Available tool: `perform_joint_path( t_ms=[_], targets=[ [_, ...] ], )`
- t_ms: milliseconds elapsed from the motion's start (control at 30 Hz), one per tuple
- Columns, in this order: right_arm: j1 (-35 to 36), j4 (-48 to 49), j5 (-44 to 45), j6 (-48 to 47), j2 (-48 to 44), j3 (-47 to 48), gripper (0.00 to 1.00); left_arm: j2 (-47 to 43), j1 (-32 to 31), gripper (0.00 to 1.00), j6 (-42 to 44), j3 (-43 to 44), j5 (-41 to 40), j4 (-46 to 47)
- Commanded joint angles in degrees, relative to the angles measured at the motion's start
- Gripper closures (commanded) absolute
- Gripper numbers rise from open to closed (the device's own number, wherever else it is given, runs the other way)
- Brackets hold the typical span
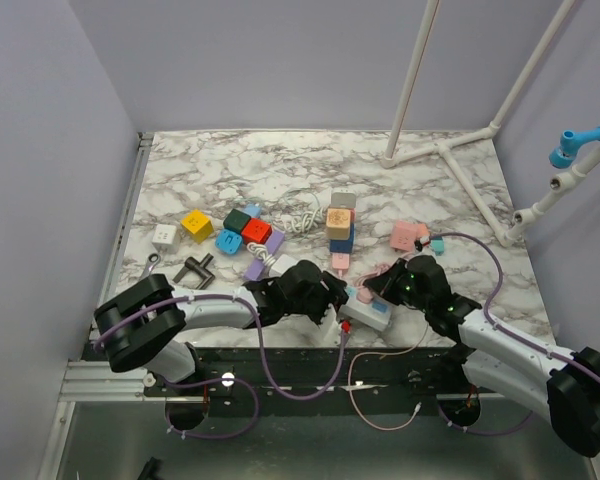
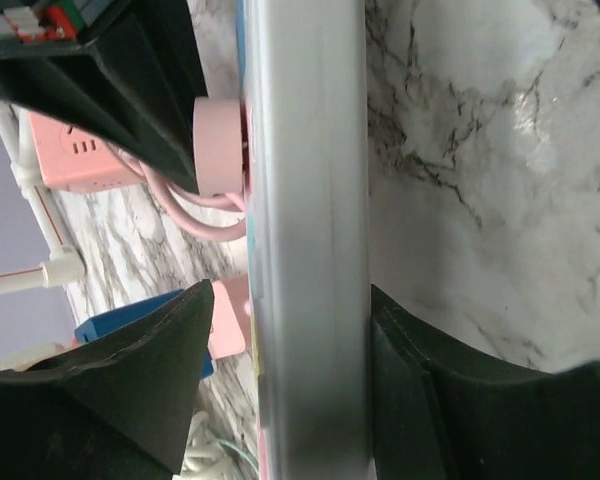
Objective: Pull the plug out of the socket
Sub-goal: Remove the plug from the socket.
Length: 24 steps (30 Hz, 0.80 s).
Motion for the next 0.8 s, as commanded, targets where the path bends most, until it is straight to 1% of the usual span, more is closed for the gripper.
perform_joint_path(
  t_ms=[0, 33, 133, 233, 367, 467, 567, 667, 767],
  targets=[
    [0.5, 2.2, -1.2, -0.6, -0.4, 0.9, 0.99, 2.1, -2.8, 0.45, -4.7, 2.6, -0.9, 3.4],
    [0.5, 2.2, -1.3, -0.7, -0.3, 1.2, 0.99, 2.4, -3.5, 0.48, -5.1, 3.0, -1.3, 3.9],
    [0.5, 2.0, -1.5, -0.9, -0.5, 1.9, 0.99, 3.1, -4.8, 0.55, -6.2, 3.5, -2.5, 4.4],
    [0.5, 1.3, -1.8, -0.6, -1.6, 2.5, 0.99, 4.0, -5.3, 0.61, -6.2, 3.6, -4.0, 4.9],
    [0.5, 0.6, -1.9, 0.1, -3.4, 2.6, 0.99, 5.8, -5.7, 0.73, -5.1, 4.6, -6.6, 7.9],
    [0.5, 0.4, -2.1, 0.3, -4.7, 2.7, 0.99, 6.7, -5.7, 0.85, -3.9, 4.9, -8.6, 10.3],
    [0.5, 0.6, -2.4, 0.1, -5.5, 3.2, 0.99, 6.4, -5.7, 1.0, -3.5, 4.5, -10.0, 12.3],
    [0.5, 0.5, -1.5, 0.9, -6.2, 4.2, 0.99, 5.4, -5.6, 1.0, -3.2, 2.8, -11.3, 16.0],
    [0.5, 0.1, -1.1, 1.6, -8.0, 5.4, 0.99, 3.3, -5.5, 1.0, -1.0, -1.2, -11.7, 22.0]
  ],
)
